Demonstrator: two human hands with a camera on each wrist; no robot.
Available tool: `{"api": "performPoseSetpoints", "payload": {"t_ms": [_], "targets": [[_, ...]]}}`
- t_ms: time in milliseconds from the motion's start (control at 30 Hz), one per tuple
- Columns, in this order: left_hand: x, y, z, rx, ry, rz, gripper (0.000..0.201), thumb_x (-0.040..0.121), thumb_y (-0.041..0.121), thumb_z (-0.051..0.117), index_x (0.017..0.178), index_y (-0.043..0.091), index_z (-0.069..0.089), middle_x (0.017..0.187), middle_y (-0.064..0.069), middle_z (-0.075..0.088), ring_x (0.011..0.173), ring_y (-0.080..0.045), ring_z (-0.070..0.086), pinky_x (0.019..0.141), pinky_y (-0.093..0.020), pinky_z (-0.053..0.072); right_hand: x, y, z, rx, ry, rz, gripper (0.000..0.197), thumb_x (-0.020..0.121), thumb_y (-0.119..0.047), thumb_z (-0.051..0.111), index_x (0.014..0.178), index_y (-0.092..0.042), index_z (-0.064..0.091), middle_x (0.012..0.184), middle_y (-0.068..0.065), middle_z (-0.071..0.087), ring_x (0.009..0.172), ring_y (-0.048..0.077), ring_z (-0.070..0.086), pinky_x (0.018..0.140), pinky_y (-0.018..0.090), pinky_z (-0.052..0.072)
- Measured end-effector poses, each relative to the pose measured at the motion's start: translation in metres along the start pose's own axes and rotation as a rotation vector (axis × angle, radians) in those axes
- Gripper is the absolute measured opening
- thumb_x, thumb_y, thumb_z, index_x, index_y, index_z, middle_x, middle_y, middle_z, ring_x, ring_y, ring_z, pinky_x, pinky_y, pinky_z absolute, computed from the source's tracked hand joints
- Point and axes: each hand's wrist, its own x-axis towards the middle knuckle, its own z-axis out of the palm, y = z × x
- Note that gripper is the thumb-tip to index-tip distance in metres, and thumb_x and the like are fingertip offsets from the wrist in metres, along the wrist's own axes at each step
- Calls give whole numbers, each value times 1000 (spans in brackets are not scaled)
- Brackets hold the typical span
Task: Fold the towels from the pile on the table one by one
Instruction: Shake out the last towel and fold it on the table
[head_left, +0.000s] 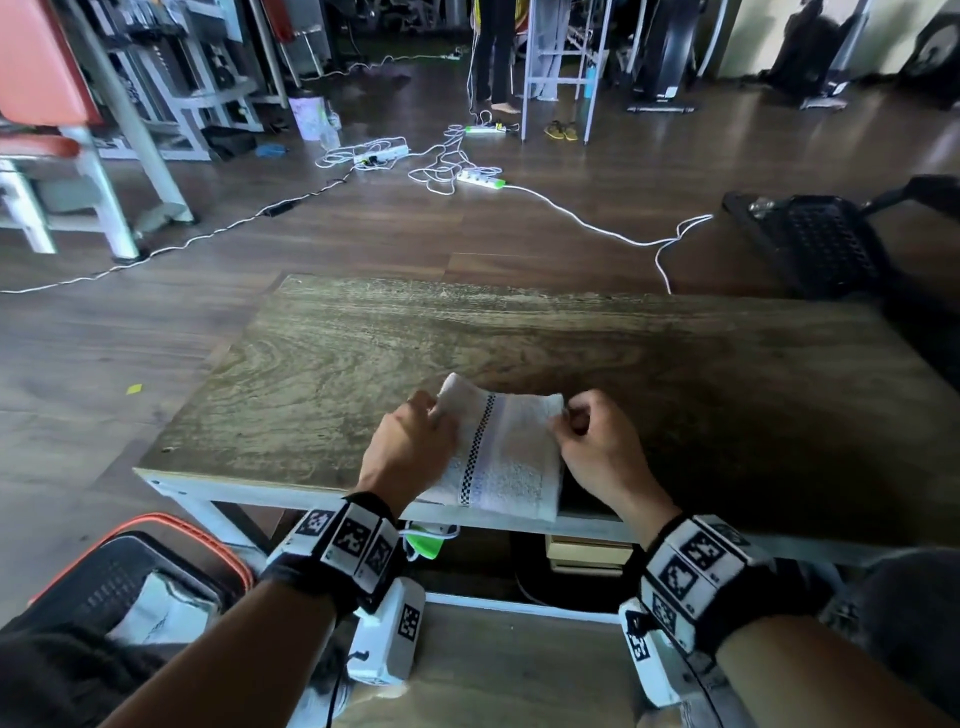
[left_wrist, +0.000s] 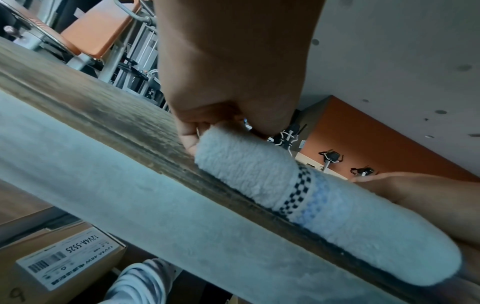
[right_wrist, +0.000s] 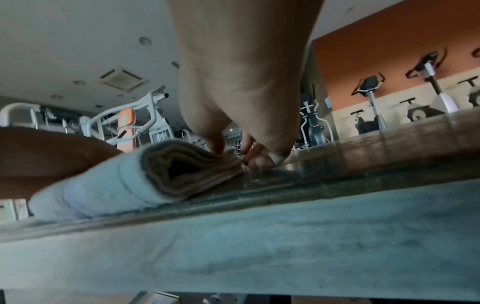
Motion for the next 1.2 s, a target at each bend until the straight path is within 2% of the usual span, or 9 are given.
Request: {"api": "performPoseSetpoints", "payload": {"t_ms": [100,200,300,367,467,600,800,967,1200], "targets": [[9,-1,2,87,-39,92,27,97,31,49,117,14,53,77,-6,64,62,-26,60,52,-27,42,3,4,-2,-134,-36,-136,46,95,-41,57,134,-17,53,132,2,56,125,23,51,103,42,46],[38,4,-14,231,4,178,25,103,29,41,117,9,48,67,-3,56,50,-17,50,45,-23,36,3,3,-6,-198,-131,-210,35,91,-51,55,108,-23,65,100,-5,70,94,16,65,82,43,55],[62,12,-41,318,116,206,33,96,39,50,120,16,48,106,-13,61,92,-28,56,81,-40,44,-2,-5,-7,-225,-242,-211,27,94,-47,58,89,-23,67,80,-5,68,74,12,64,71,38,54],[59,16,-49,343,91,270,38,93,46,54,121,22,50,122,-12,53,109,-28,47,88,-42,39,-4,-7,-3,-200,-194,-235,18,94,-41,60,93,-24,66,79,-7,66,72,10,62,72,37,54],[31,12,-45,324,-171,353,53,88,56,59,132,32,43,139,-3,44,119,-21,45,100,-45,43,-8,-10,7,-165,-185,-262,17,92,-32,62,107,-26,66,86,-13,65,82,7,62,82,40,54],[0,-21,-28,478,-314,471,86,74,82,43,149,43,22,159,7,24,146,-18,22,120,-44,17,-17,-20,25,-153,-180,-321,25,91,-25,65,116,-23,65,106,-6,69,104,16,61,94,41,50],[-5,-54,-24,377,-176,608,63,93,63,32,152,41,24,161,7,26,149,-15,19,120,-43,21,-24,-13,40,-82,-145,-235,43,79,-58,51,117,-39,56,114,-21,65,115,15,58,104,46,42],[7,-63,-30,275,-180,700,45,97,39,39,140,34,51,147,0,49,141,-18,39,113,-47,35,-29,-16,39,-224,-133,-269,19,88,-45,64,107,-39,60,116,-18,57,121,15,43,96,31,23],[-14,-49,-38,407,-139,640,62,90,48,61,147,34,40,156,2,35,148,-17,24,121,-41,20,-28,-15,38,-199,-186,-260,13,91,-45,62,102,-51,64,120,-25,51,126,13,36,102,31,17]]}}
